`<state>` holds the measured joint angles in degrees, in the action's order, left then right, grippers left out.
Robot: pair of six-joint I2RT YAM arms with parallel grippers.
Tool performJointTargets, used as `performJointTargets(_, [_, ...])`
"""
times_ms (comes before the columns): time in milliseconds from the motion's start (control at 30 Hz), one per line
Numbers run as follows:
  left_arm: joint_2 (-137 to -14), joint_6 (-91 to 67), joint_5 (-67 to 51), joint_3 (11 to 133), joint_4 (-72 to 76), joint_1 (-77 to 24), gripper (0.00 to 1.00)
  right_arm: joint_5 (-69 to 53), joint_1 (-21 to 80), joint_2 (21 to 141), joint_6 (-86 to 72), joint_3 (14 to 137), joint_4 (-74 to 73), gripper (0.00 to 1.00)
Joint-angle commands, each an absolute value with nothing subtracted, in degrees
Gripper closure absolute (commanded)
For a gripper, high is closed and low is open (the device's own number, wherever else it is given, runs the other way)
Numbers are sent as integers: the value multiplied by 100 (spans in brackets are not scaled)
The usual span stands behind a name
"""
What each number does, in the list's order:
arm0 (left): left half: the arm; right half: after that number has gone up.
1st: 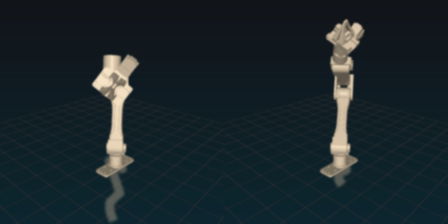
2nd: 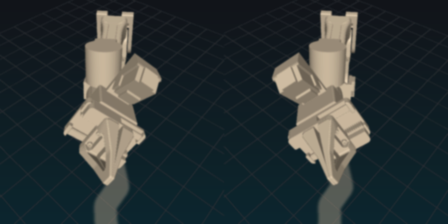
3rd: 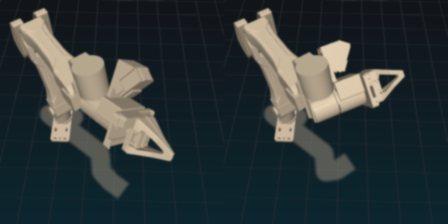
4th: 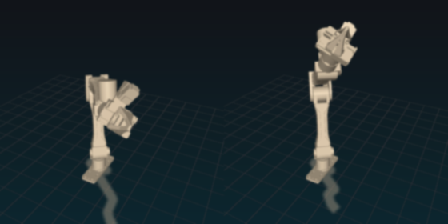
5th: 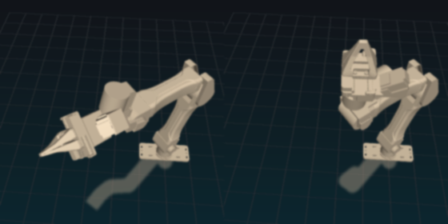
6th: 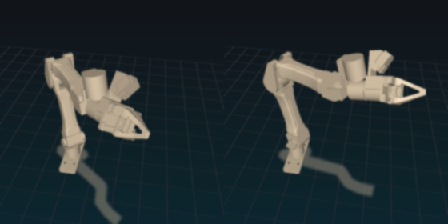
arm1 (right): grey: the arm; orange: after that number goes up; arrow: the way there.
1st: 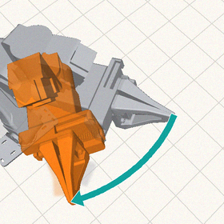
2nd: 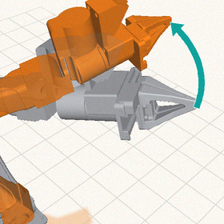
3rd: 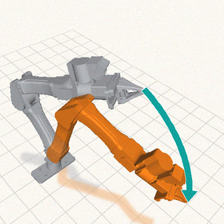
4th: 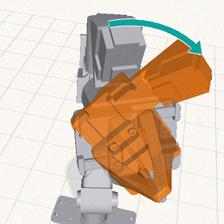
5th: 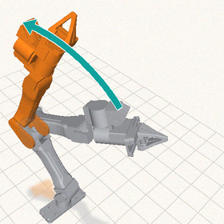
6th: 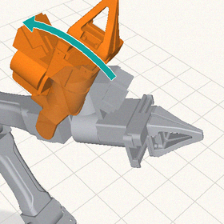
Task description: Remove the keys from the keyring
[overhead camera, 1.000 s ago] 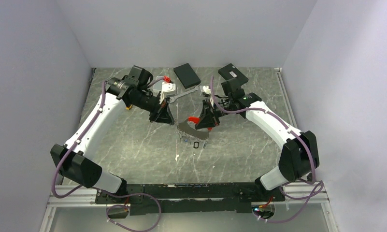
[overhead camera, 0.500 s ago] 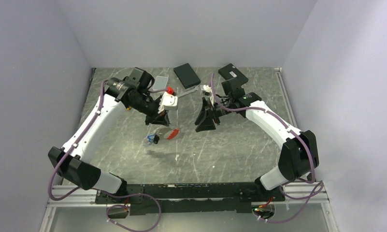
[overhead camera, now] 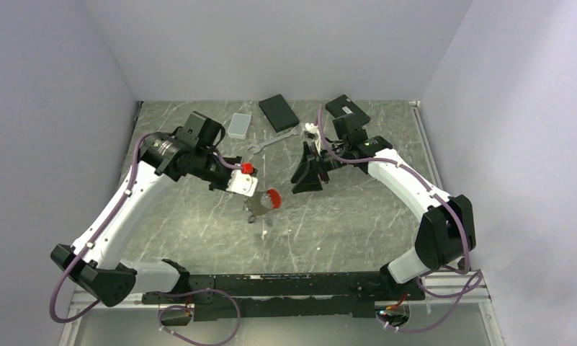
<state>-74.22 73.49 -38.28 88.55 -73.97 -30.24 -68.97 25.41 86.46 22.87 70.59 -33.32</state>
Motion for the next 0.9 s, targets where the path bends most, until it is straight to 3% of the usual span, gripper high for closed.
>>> performJointTargets(0, [-7064, 7990, -3759, 8729, -6906, -3231, 100, -7234, 2514, 8413, 2263, 7340, -3260, 50])
performJointTargets(667, [-6552, 8453, -3575, 8108, -6338, -3717, 100, -7011, 2522, 8395, 1894, 7495, -2997, 52])
performJointTargets(867, [-6125, 9287, -3396, 7582, -5961, -3931, 100, -6966, 2531, 8484, 1983, 7638, -2784, 54])
